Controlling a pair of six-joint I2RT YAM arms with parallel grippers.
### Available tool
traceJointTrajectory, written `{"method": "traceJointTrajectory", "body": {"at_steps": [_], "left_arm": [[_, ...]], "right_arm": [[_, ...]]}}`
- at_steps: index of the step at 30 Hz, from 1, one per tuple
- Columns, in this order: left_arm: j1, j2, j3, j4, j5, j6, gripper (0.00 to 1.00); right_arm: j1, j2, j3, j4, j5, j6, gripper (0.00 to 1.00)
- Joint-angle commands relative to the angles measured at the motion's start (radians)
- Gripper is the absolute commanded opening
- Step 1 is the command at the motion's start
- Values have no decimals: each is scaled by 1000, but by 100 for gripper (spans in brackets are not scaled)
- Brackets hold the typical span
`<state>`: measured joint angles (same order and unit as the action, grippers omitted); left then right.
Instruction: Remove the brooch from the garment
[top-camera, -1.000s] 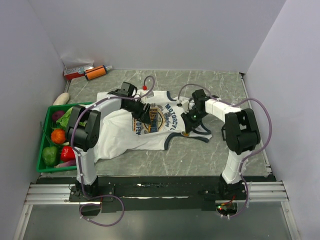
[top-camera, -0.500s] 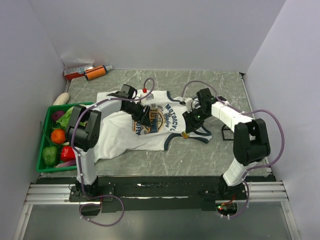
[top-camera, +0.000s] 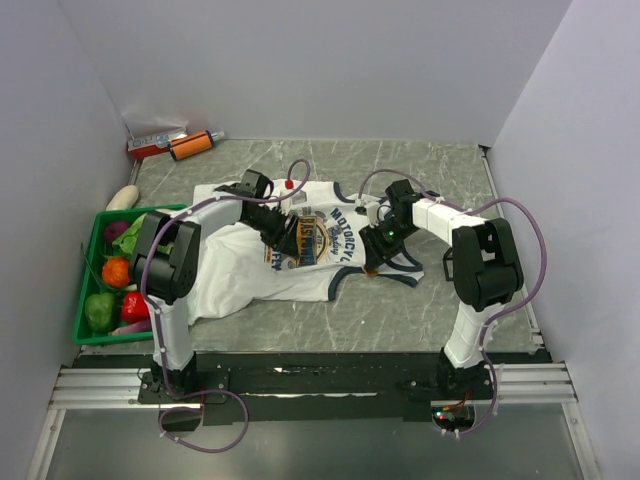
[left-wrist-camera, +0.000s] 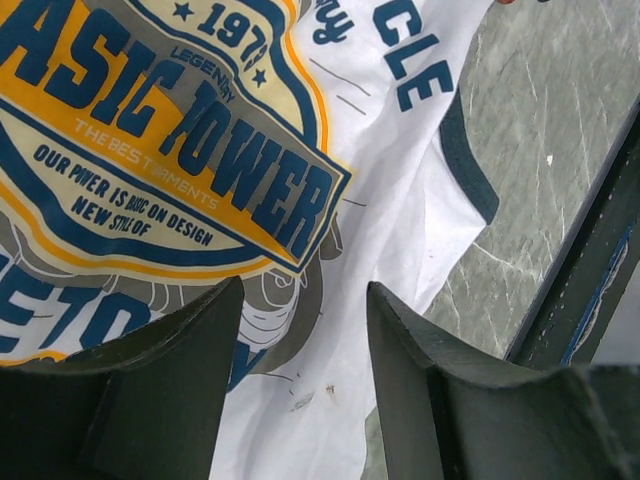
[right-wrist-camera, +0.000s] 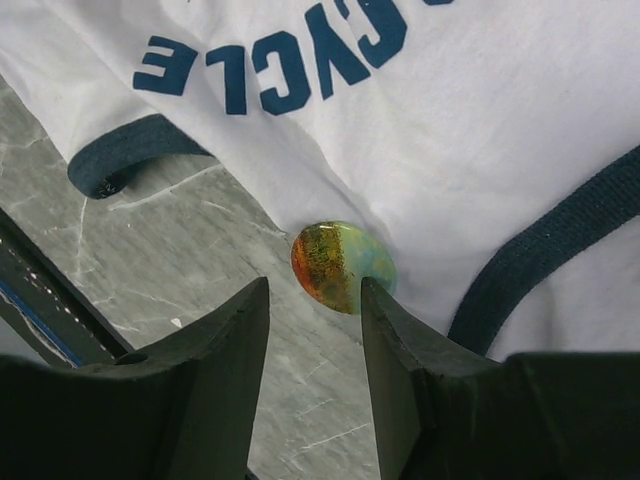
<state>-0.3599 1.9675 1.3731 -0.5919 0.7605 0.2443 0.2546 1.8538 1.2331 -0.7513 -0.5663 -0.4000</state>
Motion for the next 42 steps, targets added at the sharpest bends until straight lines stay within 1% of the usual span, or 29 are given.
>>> {"method": "traceJointTrajectory", "body": {"at_steps": [1,4,11,18,19,20,21,23,24,25,26,27,29,30,31,32,33,34,35,37,38,41,42], "left_arm": [[-5,-58,29,-2,3,12,59],[-7,-59,32,1,2,6,59],[-8,-64,52,-9,-13,-2,58],[-10,-68,58,-37,-12,24,58],[-10,-70,60,-37,-13,24,58],[-10,-71,60,-39,-13,26,58],[-10,-73,60,-37,-13,23,58],[-10,-78,58,-32,-10,20,58],[-10,-81,57,-32,-7,26,58],[-19,-90,50,-34,-12,38,57],[-27,-100,43,-28,-30,62,57],[-40,-117,29,-11,-53,70,57],[-69,-185,-40,70,-101,78,57],[-82,-209,-67,101,-116,82,59],[-109,-263,-128,136,-185,81,60],[-126,-292,-164,226,-214,88,60],[-145,-320,-198,268,-248,95,62],[-184,-364,-254,312,-280,98,62],[-206,-380,-276,386,-361,86,63],[-255,-392,-298,444,-421,60,64],[-270,-384,-292,461,-481,38,64],[-341,-334,-246,506,-542,29,62],[-375,-299,-221,520,-547,30,62]], "right_arm": [[-5,-18,23,21,28,20,49],[-6,-22,13,30,66,13,50],[-6,27,32,20,103,0,52],[-5,35,57,4,80,13,55],[-6,38,58,-11,71,13,54],[-6,35,63,-20,57,10,52],[-6,35,74,-32,24,7,47],[-5,31,86,-63,-3,16,42],[-5,33,101,-75,-27,18,36],[-5,36,111,-100,-39,24,32],[-3,42,126,-109,-46,29,24],[-3,45,135,-117,-53,38,21],[-5,58,154,-144,-89,59,14],[-3,62,175,-154,-107,69,9],[-3,73,186,-160,-139,96,7],[-5,79,204,-167,-155,114,5],[-5,87,212,-169,-161,134,1],[-5,102,219,-169,-171,170,0],[-5,110,236,-171,-193,187,0],[-5,151,253,-189,-211,246,0],[-8,166,268,-197,-240,269,0],[-35,208,258,-189,-294,377,0],[-43,217,255,-191,-288,397,0]]}}
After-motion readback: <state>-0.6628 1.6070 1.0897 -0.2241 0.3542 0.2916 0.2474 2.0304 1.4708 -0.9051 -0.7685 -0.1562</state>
